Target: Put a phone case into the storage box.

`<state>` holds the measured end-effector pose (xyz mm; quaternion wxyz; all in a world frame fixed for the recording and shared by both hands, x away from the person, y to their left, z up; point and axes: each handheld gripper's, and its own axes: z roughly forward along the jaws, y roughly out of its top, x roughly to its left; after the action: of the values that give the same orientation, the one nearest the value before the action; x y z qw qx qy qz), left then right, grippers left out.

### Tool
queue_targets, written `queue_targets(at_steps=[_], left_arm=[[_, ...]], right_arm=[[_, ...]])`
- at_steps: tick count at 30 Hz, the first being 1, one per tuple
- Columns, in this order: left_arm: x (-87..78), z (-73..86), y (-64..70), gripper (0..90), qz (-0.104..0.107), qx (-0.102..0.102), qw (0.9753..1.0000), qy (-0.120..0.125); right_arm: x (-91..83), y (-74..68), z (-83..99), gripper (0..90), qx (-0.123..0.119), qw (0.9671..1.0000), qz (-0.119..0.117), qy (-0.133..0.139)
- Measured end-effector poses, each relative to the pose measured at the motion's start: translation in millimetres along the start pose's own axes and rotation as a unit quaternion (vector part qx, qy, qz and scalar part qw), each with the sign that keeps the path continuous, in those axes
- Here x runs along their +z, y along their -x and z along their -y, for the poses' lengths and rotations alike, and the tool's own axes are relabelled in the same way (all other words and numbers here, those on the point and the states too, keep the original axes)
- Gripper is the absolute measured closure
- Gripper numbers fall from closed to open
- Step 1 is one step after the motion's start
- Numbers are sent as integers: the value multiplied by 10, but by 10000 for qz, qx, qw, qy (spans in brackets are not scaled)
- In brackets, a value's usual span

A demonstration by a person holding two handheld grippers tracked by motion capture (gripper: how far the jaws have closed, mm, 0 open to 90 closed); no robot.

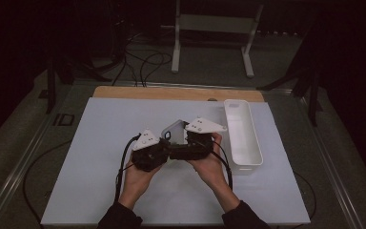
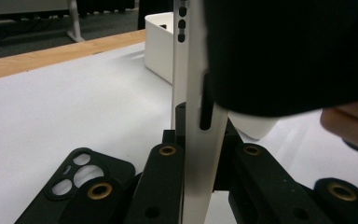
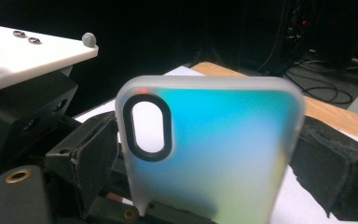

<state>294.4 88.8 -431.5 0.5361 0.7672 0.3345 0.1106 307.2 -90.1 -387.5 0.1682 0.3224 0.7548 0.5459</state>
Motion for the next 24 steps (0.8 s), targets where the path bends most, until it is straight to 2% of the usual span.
queue_targets(at_steps=[5, 9, 15, 17, 18, 19, 20, 21, 22, 24], left_arm=[[-4, 5, -3, 860, -39, -12, 10000, -8], [7, 10, 6, 859, -89, -14, 10000, -30], [-7, 7, 0, 854, -60, -3, 10000, 19], [-17, 9, -7, 843, 25, 2, 10000, 63], [-25, 12, -13, 755, 85, 19, 9999, 82], [-31, 16, -14, 755, 131, 21, 9998, 118], [-34, 19, -7, 669, 91, 46, 9999, 113], [-35, 25, 5, 576, -62, 124, 9999, 58], [-35, 25, 5, 487, -62, 124, 9999, 58], [-50, 46, -13, 399, -90, 125, 9999, 20]], right_arm=[[12, 4, -6, 150, 57, 10000, 31, 50], [37, -7, 2, 157, 12, 9999, 111, -22], [21, -25, 2, 166, -3, 9998, 193, 55], [20, -24, 0, 166, 8, 9998, 195, 66], [20, -24, 1, 166, 17, 9998, 168, 86], [20, -24, 1, 166, 17, 9998, 168, 86], [19, -25, 2, 166, 31, 9998, 164, 97], [20, -25, 2, 167, 33, 9998, 164, 100], [20, -26, 1, 167, 12, 9998, 171, 86], [19, -27, 0, 167, 13, 9998, 184, 88]])
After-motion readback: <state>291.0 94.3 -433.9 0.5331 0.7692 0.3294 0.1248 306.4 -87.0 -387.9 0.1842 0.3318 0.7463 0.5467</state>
